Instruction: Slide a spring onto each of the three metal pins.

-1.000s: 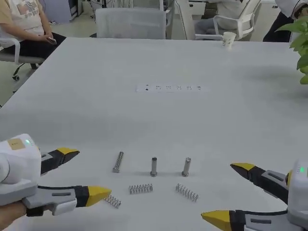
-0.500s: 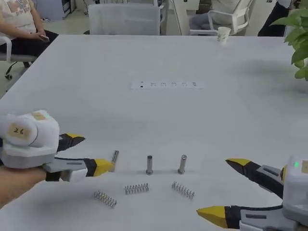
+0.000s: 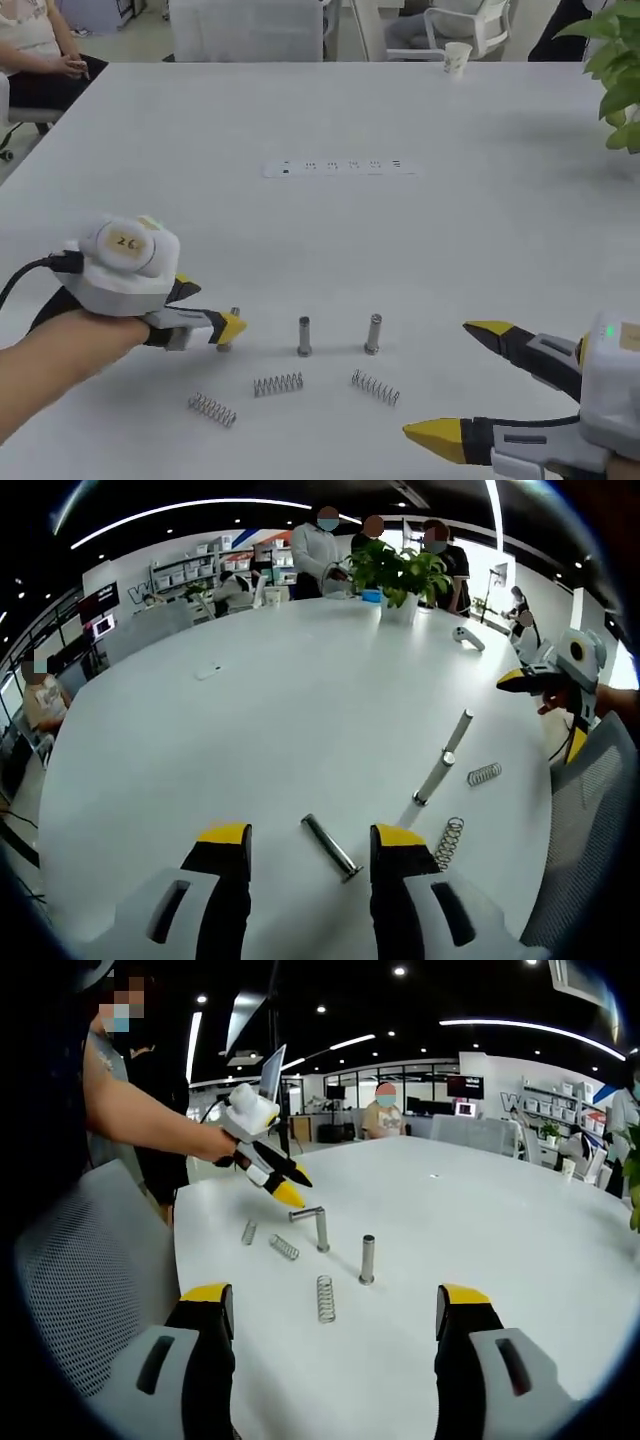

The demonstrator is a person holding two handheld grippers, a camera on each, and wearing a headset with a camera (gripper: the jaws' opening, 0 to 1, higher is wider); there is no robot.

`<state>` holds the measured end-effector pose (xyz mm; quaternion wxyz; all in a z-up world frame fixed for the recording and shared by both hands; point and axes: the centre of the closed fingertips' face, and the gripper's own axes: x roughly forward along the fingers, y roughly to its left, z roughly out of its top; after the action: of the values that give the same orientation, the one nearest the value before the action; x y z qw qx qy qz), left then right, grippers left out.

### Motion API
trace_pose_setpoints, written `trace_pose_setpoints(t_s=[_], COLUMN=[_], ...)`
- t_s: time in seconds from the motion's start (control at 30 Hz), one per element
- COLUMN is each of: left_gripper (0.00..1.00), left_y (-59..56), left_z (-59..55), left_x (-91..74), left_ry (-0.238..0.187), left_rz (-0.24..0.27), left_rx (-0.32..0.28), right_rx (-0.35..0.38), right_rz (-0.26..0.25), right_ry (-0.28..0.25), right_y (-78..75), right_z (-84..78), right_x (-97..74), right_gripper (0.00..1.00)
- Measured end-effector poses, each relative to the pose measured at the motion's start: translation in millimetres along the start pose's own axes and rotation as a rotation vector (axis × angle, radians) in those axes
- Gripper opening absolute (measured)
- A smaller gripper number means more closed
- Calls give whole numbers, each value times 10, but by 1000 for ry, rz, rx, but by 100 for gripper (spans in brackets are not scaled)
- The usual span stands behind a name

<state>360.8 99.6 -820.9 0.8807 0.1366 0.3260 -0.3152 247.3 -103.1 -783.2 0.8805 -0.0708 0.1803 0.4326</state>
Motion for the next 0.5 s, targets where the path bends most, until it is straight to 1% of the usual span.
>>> trace_pose_setpoints(t_s=[0.03, 0.07, 0.1, 0.13, 0.17, 0.2, 0.27, 0.33, 0.43, 0.5], left_gripper=[41, 40, 38, 38, 38, 36, 34, 32, 30, 28], left_y=[-1, 8, 27, 9, 3, 9, -4, 7, 15, -5], left_z=[3, -18, -57, -36, -15, -30, -24, -54, -70, -80], left_x=[14, 25, 35, 53, 71, 77, 102, 131, 151, 162], left_ry=[3, 24, 60, 56, 54, 73, 89, 122, 137, 144], left_rz=[1, 9, 25, 17, 19, 26, 24, 31, 36, 26], left_rx=[-3, -8, -7, 1, -4, -11, -10, -17, -23, -28], right_rx=[0, 4, 5, 5, 4, 5, 5, 6, 5, 5], right_rz=[-1, 0, -1, -1, -1, 0, -1, -1, -3, -5], right_ry=[0, -1, -1, -1, 1, 1, 3, 2, 3, 3], right_y=[-1, 0, 0, -1, -1, 1, 2, 1, -7, -15], right_z=[-3, -6, -8, -13, -19, -19, -20, -18, -15, -13], right_x=[0, -1, -1, -2, -1, 0, 0, 2, 3, 0], right_gripper=[84, 84, 83, 83, 83, 83, 83, 83, 83, 83])
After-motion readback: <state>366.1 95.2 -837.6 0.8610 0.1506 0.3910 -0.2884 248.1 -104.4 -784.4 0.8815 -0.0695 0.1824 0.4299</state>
